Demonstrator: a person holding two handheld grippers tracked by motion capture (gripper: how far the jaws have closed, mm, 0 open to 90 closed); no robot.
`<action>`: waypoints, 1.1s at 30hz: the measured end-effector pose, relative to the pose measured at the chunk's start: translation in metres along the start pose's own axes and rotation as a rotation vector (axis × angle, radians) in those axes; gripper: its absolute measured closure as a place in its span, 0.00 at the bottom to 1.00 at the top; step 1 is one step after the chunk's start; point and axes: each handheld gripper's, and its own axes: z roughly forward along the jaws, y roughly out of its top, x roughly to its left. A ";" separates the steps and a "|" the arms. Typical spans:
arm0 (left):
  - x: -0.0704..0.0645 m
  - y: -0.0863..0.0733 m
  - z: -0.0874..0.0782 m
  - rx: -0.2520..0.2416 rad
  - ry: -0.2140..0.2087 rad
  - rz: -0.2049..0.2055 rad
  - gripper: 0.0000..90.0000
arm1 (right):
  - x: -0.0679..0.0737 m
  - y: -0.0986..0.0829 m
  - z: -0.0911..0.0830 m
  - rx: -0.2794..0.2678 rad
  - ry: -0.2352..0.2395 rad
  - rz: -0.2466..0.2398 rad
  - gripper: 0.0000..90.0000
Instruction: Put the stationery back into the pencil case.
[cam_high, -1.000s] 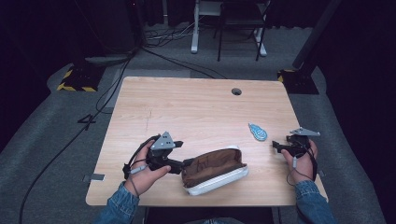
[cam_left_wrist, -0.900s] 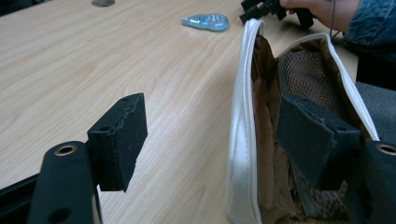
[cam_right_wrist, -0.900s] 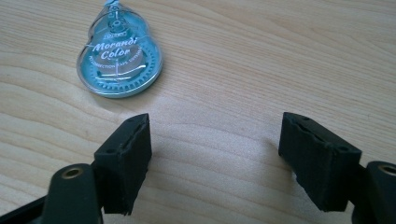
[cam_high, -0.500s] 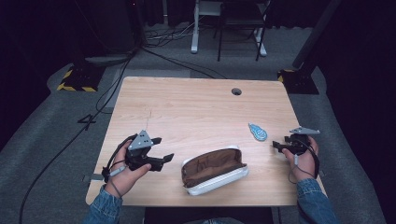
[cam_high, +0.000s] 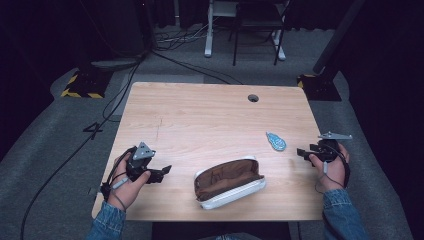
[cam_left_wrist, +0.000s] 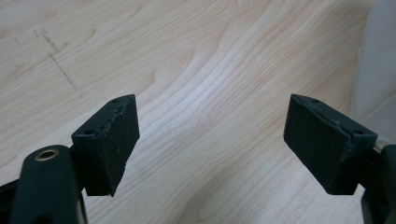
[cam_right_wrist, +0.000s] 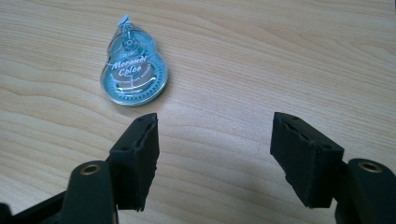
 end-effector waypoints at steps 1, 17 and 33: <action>0.001 -0.002 0.001 0.015 0.006 -0.003 0.20 | 0.000 0.001 -0.001 0.006 0.004 0.010 0.37; 0.011 -0.034 0.016 0.133 0.076 -0.054 0.19 | 0.008 0.024 -0.009 0.058 0.036 -0.003 0.42; 0.017 -0.051 0.017 0.115 0.091 -0.111 0.17 | 0.025 0.046 -0.004 0.114 0.064 -0.063 0.43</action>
